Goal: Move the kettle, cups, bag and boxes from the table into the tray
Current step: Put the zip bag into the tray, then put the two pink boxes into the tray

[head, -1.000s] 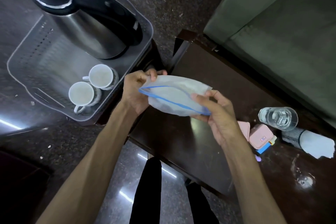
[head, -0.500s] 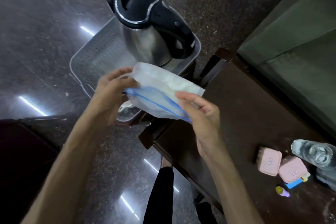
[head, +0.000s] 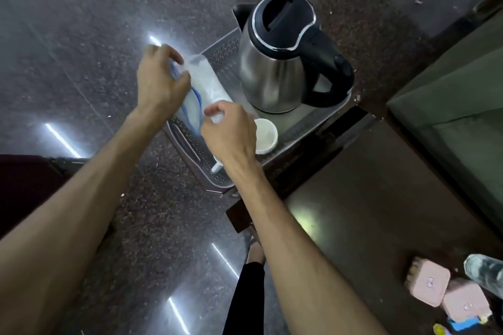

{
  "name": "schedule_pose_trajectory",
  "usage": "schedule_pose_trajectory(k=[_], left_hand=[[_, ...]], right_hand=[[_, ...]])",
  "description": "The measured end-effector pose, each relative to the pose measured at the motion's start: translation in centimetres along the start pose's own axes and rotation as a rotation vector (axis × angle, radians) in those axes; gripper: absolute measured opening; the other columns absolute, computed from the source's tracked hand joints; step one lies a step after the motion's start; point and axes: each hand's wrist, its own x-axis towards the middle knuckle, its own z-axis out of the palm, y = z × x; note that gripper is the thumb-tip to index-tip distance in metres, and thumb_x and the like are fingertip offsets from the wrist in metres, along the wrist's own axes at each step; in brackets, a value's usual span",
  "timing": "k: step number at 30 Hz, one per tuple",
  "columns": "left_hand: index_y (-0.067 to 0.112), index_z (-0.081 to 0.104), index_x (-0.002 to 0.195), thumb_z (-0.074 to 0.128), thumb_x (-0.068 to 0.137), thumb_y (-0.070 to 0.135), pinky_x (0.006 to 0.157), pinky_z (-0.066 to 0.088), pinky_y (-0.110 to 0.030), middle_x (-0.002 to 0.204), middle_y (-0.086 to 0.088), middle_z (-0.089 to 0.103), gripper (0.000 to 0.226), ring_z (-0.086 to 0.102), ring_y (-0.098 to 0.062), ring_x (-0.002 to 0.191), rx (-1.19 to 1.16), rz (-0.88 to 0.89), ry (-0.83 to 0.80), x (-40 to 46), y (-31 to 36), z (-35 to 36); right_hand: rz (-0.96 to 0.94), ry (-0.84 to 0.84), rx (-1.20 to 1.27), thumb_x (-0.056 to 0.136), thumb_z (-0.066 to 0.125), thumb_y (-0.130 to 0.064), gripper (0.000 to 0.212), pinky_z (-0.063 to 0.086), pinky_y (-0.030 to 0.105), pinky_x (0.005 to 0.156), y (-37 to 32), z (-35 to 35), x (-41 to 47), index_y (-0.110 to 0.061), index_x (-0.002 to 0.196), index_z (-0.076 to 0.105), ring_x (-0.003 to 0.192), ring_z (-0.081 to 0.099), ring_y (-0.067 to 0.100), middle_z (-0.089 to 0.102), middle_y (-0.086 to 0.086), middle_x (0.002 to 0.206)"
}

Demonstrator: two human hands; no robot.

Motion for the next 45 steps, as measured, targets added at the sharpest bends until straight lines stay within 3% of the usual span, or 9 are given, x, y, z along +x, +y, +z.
schedule_pose_trajectory(k=[8,14,18,23,28,32,36,41,45], left_hand=[[0.005,0.072,0.109,0.073,0.082,0.031,0.091,0.042,-0.050,0.148,-0.021,0.044,0.037,0.047,-0.042,0.128,0.460,0.273,-0.074,-4.2,-2.2,2.4],[0.008,0.072,0.109,0.079,0.079,0.031,0.091,0.037,-0.051,0.114,-0.018,0.054,0.039,0.050,-0.040,0.110,0.579,0.255,-0.094,-3.4,-1.9,1.9],[0.006,0.076,0.108,0.070,0.088,0.021,0.099,0.039,-0.049,0.110,-0.018,0.067,0.026,0.058,-0.041,0.108,0.525,0.289,-0.217,-3.1,-2.0,2.0],[0.003,0.070,0.116,0.067,0.090,0.029,0.099,0.045,-0.051,0.118,-0.024,0.064,0.037,0.058,-0.043,0.112,0.511,0.204,-0.302,-2.8,-1.4,1.9],[-0.002,0.053,0.128,0.055,0.075,0.075,0.100,0.041,-0.052,0.127,-0.025,0.051,0.093,0.052,-0.042,0.119,0.569,0.136,-0.473,-3.0,-0.7,1.6],[-0.002,0.046,0.134,0.078,0.074,0.056,0.106,0.039,-0.054,0.134,-0.025,0.045,0.090,0.047,-0.042,0.125,0.627,0.170,-0.501,-3.8,-0.8,1.7],[0.001,0.055,0.130,0.073,0.077,0.059,0.105,0.039,-0.053,0.128,-0.023,0.048,0.081,0.049,-0.040,0.121,0.536,0.162,-0.369,-4.6,0.4,1.4],[0.006,0.070,0.112,0.069,0.087,0.033,0.090,0.045,-0.045,0.115,-0.015,0.063,0.036,0.059,-0.036,0.110,0.180,0.238,-0.126,-7.5,4.9,1.8],[0.009,0.072,0.104,0.069,0.086,0.025,0.081,0.051,-0.042,0.105,-0.008,0.068,0.024,0.063,-0.028,0.099,-0.019,0.250,-0.132,-10.8,9.5,3.3]], right_hand=[[-0.210,0.025,-0.483,0.092,0.066,-0.031,0.027,0.043,0.034,0.070,1.4,1.1,0.4,-0.025,0.117,0.075,0.101,0.070,0.033,0.077,0.009,0.106],[-0.207,0.021,-0.560,0.092,0.068,-0.041,0.030,0.050,0.037,0.077,1.9,-0.4,0.0,-0.026,0.117,0.074,0.101,0.070,0.030,0.076,0.007,0.108],[-0.357,0.231,-0.589,0.082,0.075,-0.031,0.012,0.042,0.034,0.069,1.1,-1.5,-1.4,-0.022,0.089,0.080,0.088,0.064,0.026,0.072,0.004,0.087],[-0.431,-0.110,-0.865,0.088,0.065,-0.031,0.014,0.035,0.040,0.100,0.3,-1.2,0.2,-0.021,0.079,0.062,0.099,0.061,0.023,0.075,0.003,0.094],[-0.383,-0.342,-0.947,0.094,0.060,-0.034,0.024,0.039,0.036,0.083,-0.1,0.1,1.5,-0.018,0.109,0.070,0.109,0.067,0.028,0.072,0.009,0.118],[-0.310,-0.423,-0.854,0.095,0.058,-0.031,0.031,0.037,0.033,0.074,0.1,-0.7,1.9,-0.013,0.118,0.069,0.111,0.066,0.032,0.070,0.012,0.121],[-0.306,-0.175,-0.549,0.096,0.055,-0.022,0.026,0.050,0.037,0.074,0.7,-3.0,1.2,-0.013,0.108,0.076,0.097,0.069,0.036,0.076,0.015,0.105],[-0.239,0.091,-0.118,0.093,0.062,-0.019,0.020,0.060,0.039,0.085,3.4,-7.1,-0.2,-0.017,0.101,0.081,0.089,0.075,0.017,0.081,-0.001,0.095],[-0.173,0.191,0.082,0.091,0.067,-0.020,0.016,0.061,0.021,0.079,6.9,-10.6,-2.0,-0.019,0.098,0.081,0.082,0.073,-0.002,0.079,-0.011,0.087]])
